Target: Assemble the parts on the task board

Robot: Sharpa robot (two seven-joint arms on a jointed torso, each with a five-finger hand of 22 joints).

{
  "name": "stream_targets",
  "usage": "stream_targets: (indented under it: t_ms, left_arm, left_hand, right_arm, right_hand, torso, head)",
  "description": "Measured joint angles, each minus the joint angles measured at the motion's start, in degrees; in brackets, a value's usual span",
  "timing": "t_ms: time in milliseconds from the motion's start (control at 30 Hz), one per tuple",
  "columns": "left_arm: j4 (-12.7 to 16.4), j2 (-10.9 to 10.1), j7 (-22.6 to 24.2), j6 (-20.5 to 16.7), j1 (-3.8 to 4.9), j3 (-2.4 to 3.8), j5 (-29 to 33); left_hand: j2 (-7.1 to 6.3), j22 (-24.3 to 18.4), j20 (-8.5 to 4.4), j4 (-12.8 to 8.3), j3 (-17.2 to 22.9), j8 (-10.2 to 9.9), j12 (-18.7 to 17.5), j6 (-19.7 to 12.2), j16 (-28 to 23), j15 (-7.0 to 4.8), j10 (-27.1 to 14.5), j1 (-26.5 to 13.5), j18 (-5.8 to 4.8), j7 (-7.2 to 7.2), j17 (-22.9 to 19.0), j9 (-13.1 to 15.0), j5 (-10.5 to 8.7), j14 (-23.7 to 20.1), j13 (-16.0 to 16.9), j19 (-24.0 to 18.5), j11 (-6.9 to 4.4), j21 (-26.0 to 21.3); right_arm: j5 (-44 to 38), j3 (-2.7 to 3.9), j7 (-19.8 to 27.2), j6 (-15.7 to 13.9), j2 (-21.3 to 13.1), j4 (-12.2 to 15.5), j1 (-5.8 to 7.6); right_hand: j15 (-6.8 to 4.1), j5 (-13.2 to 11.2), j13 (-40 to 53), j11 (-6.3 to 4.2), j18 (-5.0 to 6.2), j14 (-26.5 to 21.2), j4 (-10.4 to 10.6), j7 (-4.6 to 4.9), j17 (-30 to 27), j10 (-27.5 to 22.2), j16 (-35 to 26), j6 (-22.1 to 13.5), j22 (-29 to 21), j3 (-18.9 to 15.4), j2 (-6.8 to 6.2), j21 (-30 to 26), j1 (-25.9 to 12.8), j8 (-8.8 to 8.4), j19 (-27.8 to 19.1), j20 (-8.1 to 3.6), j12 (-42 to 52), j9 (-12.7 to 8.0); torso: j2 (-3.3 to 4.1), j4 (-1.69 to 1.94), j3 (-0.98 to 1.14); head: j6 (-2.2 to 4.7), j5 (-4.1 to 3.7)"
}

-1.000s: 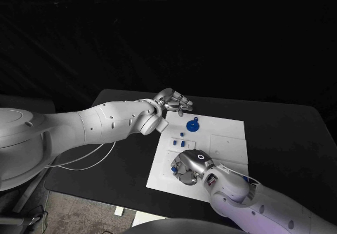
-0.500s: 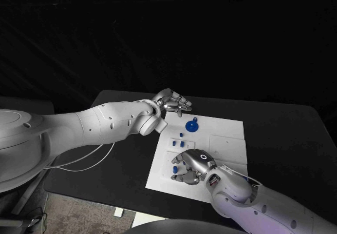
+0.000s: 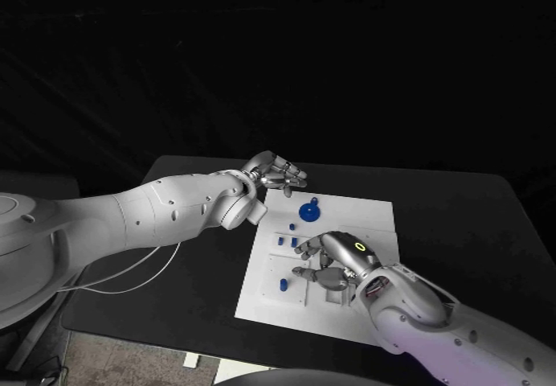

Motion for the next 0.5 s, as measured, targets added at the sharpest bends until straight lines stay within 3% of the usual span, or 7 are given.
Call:
stream_targets:
  t_ms: [100,133,200,233,267,333,500]
  left_arm:
    - [0.03,-0.2,0.0,0.01,0.0,0.0,0.0]
    - [0.04,-0.29,0.0,0.02,0.0,0.0,0.01]
    - [0.05,-0.45,-0.01,0.03,0.0,0.0,0.01]
    - [0.05,-0.55,-0.01,0.04,0.0,0.0,0.02]
    - [0.05,-0.72,-0.01,0.05,0.0,-0.01,0.03]
    - [0.05,-0.92,-0.01,0.05,-0.01,-0.01,0.04]
    - [0.29,-1.19,-0.01,0.05,-0.01,-0.01,0.09]
  left_hand:
    - [0.0,0.0,0.0,0.0,0.0,0.0,0.0,0.0,0.0,0.0,0.0,0.0,0.01,0.0,0.0,0.0,0.0,0.0,0.0,0.0,0.0,0.0]
    - [0.0,0.0,0.0,0.0,0.0,0.0,0.0,0.0,0.0,0.0,0.0,0.0,0.0,0.0,0.0,0.0,0.0,0.0,0.0,0.0,0.0,0.0]
    - [0.0,-0.01,0.0,0.0,0.0,0.0,0.0,0.0,0.0,0.0,0.0,0.0,0.0,0.0,0.0,0.0,0.0,0.0,0.0,0.0,0.0,0.0]
    - [0.0,-0.01,0.0,0.0,0.0,0.0,0.0,0.0,0.0,0.0,0.0,0.0,0.01,0.0,0.0,0.0,0.0,0.0,0.0,0.0,0.0,0.0]
    - [0.0,-0.01,0.0,0.0,0.0,0.0,0.0,0.0,0.0,0.0,0.0,0.0,0.0,0.0,0.0,0.0,0.0,0.0,0.0,0.0,0.0,0.0]
    - [0.01,-0.01,0.0,0.0,0.0,0.0,0.0,0.0,0.0,0.0,0.0,0.0,0.01,0.0,0.0,0.0,0.0,0.0,0.0,0.0,0.0,0.0]
    - [0.17,-0.01,0.0,0.0,0.0,0.0,0.0,0.0,0.0,0.0,0.0,-0.17,0.0,0.0,0.0,0.0,0.0,0.0,0.0,0.0,0.0,0.0]
  right_arm:
    - [3.98,1.98,0.02,0.38,-3.1,1.28,0.98]
    - [5.73,2.58,-0.03,0.75,-4.31,1.51,1.46]
    - [8.59,3.34,-0.26,1.73,-6.11,1.68,2.22]
    - [10.12,3.63,-0.48,2.58,-7.02,1.69,2.66]
    - [12.28,4.04,-0.91,4.0,-8.34,1.61,3.32]
    - [15.3,4.54,-1.8,6.37,-10.08,1.15,4.24]
    - [22.46,4.91,-5.81,13.69,-13.81,-0.42,5.33]
  right_hand:
    - [-0.92,0.0,0.24,-1.27,-0.18,0.76,-0.63,-0.87,0.0,3.94,0.0,2.07,0.13,2.18,0.31,0.64,-1.34,0.0,0.09,-0.89,0.0,0.18]
    - [-1.31,0.0,0.45,-1.7,-0.97,1.15,-0.87,-1.11,0.1,5.37,0.1,2.57,0.35,2.42,0.62,1.11,-1.77,0.0,0.05,-1.39,0.21,0.26]
    - [-1.72,0.0,1.15,-2.47,-1.3,1.54,-0.91,-1.36,0.27,7.95,0.29,2.98,0.62,2.46,0.93,1.69,-2.82,0.0,-0.05,-1.85,1.21,0.29]
    - [-1.98,-0.93,2.46,-2.98,-1.41,1.32,-0.12,-1.43,0.28,10.07,0.29,3.0,0.64,1.67,1.37,1.74,-4.22,0.0,-0.12,-1.97,2.82,0.29]
    - [-2.59,-4.03,7.41,-3.81,-2.33,1.09,0.55,-1.66,0.82,11.7,0.45,2.0,0.87,-0.17,2.4,1.74,-5.82,0.0,-0.08,-2.89,7.69,0.28]
    - [-3.02,-6.2,21.26,-4.02,-3.59,0.2,0.04,-1.52,3.97,6.14,2.84,1.16,2.34,-1.82,3.76,2.52,-7.17,0.0,-0.03,-3.31,19.55,0.32]
    - [-3.18,-6.39,35.11,-4.51,-3.59,-0.08,0.58,-1.95,11.39,2.42,7.9,2.22,4.73,-0.77,3.66,4.04,-7.52,0.0,-0.03,-3.32,31.69,1.15]
  torso:
    - [-0.02,-0.08,0.02]
    - [-0.03,-0.11,0.03]
    - [-0.03,-0.17,0.06]
    - [-0.04,-0.22,0.09]
    - [-0.06,-0.26,0.1]
    - [-0.11,-0.42,0.2]
    - [-0.16,-0.67,0.42]
  head:
    - [0.54,-0.85]
    - [0.76,-1.2]
    - [1.06,-1.82]
    - [1.25,-2.14]
    - [1.4,-2.37]
    - [1.65,-2.9]
    - [1.86,-3.99]
